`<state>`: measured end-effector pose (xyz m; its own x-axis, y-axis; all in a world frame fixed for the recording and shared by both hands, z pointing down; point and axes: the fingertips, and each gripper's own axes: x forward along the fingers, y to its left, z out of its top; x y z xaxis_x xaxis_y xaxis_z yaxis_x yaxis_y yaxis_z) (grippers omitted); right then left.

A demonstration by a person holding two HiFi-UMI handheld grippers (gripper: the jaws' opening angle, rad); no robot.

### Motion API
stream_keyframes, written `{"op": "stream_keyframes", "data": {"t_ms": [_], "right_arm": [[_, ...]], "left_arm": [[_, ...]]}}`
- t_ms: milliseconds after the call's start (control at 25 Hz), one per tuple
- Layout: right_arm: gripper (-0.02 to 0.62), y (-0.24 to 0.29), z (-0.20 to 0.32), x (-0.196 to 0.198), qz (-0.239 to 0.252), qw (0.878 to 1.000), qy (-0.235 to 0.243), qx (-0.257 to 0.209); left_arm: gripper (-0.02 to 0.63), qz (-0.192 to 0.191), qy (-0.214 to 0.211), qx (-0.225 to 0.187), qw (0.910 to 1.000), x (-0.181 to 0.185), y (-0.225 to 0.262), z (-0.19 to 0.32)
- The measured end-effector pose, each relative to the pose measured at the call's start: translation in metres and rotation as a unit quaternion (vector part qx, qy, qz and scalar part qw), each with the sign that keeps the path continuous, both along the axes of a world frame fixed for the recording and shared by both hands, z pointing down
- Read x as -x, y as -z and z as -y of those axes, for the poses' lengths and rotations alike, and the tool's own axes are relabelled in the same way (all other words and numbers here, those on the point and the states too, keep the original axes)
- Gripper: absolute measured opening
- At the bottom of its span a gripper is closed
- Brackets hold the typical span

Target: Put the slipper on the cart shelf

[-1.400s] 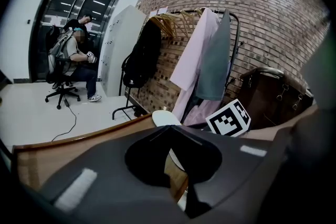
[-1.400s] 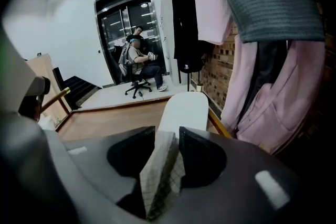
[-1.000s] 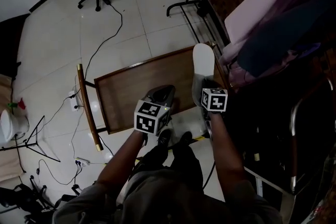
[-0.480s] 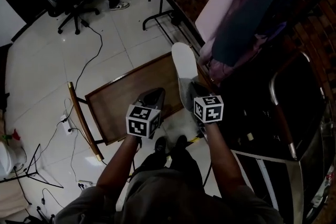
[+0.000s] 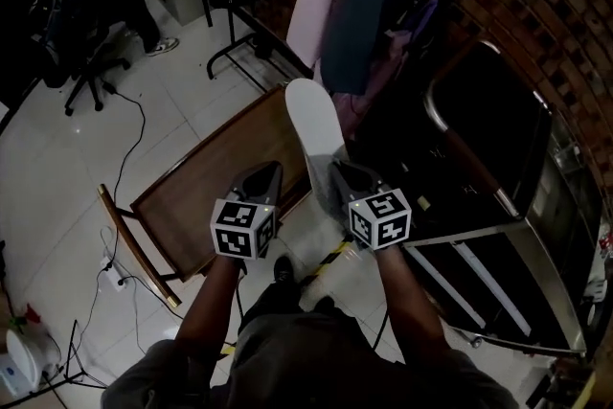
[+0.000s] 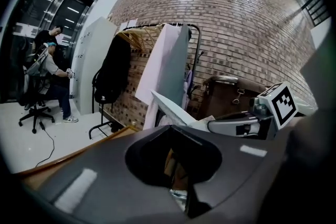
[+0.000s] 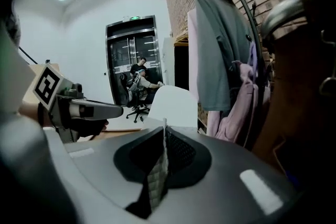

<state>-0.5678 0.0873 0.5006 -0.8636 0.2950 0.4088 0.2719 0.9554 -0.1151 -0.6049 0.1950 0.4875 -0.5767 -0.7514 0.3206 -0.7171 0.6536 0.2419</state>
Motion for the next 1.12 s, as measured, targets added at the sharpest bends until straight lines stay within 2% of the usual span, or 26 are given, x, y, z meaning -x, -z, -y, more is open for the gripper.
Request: {"op": "stream_keyframes", "data": {"t_ms": [280,600,840,1120], "right_arm": [[0.009,0.032,0.023,-0.100,0.037,0.999,-0.019,0.008],[0.009,0.049,0.059,-0.237,0.051,0.997,-0.058,0.000],[0.009,0.051,0.087,-0.335,0.054,0.992,-0.111,-0.008],[0.009,0.032,0.128,-0.459,0.033,0.981,-0.193,-0.017]], "left_arm": [[0.008,0.006,-0.048,0.003,0.9988,-0.080,0.013,0.043],[0.008,0.028,-0.104,0.004,0.9942,-0.200,0.028,0.095],[0.008,0.036,-0.171,-0.002,0.9846,-0.291,0.034,0.142],[0.008,0.029,-0.253,-0.001,0.9671,-0.393,0.023,0.199]]}}
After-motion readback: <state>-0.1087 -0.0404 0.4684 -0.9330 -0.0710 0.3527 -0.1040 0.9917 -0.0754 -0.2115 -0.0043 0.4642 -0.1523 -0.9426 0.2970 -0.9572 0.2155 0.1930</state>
